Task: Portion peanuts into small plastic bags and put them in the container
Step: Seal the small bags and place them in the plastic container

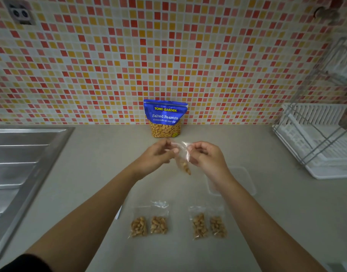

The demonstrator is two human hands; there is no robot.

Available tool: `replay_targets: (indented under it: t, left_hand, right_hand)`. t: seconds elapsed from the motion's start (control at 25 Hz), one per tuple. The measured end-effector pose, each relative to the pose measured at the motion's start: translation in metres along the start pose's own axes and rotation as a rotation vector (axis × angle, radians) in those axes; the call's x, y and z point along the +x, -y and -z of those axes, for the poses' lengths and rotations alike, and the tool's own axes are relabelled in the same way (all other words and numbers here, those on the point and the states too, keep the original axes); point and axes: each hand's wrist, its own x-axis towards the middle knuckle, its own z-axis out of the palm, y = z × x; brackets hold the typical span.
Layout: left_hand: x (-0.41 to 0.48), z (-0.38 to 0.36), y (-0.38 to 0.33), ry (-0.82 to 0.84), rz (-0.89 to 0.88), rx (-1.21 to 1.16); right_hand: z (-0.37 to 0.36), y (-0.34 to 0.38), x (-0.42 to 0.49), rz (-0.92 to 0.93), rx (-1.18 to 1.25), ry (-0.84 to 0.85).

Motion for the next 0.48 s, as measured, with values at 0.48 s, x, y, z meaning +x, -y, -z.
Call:
replay_targets:
  t: [0.48]
  left_hand:
    - [-0.076,-0.081,0.103,-0.219,0.524,0.247]
  right_hand:
    - [-0.006,-0.134,-0.015,-0.062,-0.730,0.170]
